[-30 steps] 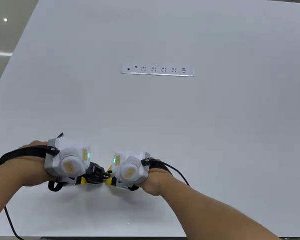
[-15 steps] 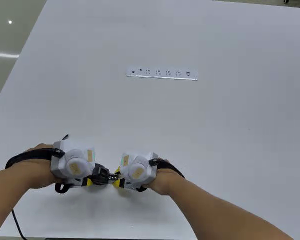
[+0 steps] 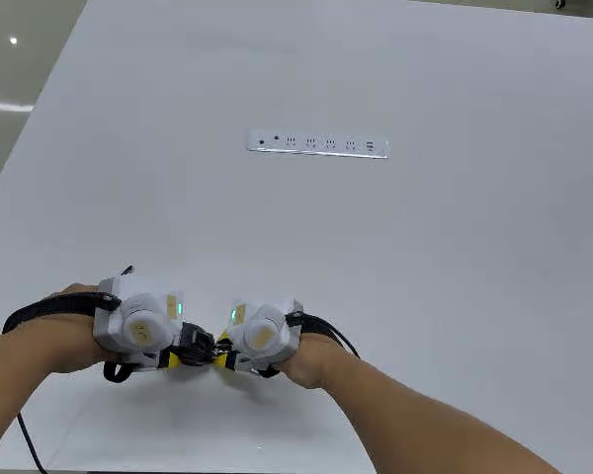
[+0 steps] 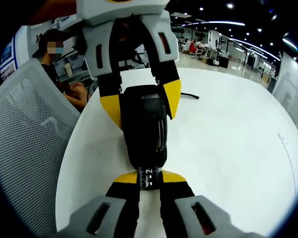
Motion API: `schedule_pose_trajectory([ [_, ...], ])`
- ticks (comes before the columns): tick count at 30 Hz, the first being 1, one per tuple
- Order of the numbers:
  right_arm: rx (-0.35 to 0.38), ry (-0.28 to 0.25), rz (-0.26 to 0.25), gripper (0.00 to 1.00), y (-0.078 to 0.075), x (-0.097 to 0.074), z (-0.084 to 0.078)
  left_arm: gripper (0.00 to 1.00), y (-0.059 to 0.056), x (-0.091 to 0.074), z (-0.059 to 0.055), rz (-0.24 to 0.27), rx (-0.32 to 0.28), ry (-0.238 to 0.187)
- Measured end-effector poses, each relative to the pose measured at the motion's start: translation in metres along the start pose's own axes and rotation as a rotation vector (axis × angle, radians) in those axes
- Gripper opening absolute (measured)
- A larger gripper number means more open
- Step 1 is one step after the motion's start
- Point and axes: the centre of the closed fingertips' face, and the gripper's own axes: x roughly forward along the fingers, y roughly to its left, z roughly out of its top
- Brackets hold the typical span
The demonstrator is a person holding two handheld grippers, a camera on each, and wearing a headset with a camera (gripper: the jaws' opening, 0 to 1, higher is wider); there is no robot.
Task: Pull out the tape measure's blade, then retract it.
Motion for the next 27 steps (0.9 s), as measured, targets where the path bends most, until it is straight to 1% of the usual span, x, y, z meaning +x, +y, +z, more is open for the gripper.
schedule_pose_trajectory([
  [1,-0.009,0.001,-0.004,0.13,-0.001,-0.001,0.0,0.31,0.0,0.0,0.001,0.003,-0.003,-0.005],
  [3,-0.003,-0.001,-0.003,0.13,-0.001,-0.002,-0.001,0.31,0.0,0.001,0.001,0.005,-0.001,-0.004],
  [6,0.033,-0.014,-0.003,0.13,-0.001,-0.006,-0.005,0.31,-0.001,0.001,0.001,0.003,0.006,0.007],
  [11,0.059,-0.013,-0.002,0.13,-0.001,-0.01,-0.01,0.31,0.0,0.001,0.001,-0.001,0.014,0.022],
  [23,0.066,-0.012,0.0,0.13,-0.002,-0.013,-0.012,0.31,-0.001,0.001,0.002,-0.008,0.013,0.029],
  [27,0.057,-0.01,-0.002,0.14,-0.002,-0.014,-0.013,0.31,0.0,0.001,0.002,-0.012,0.01,0.026],
])
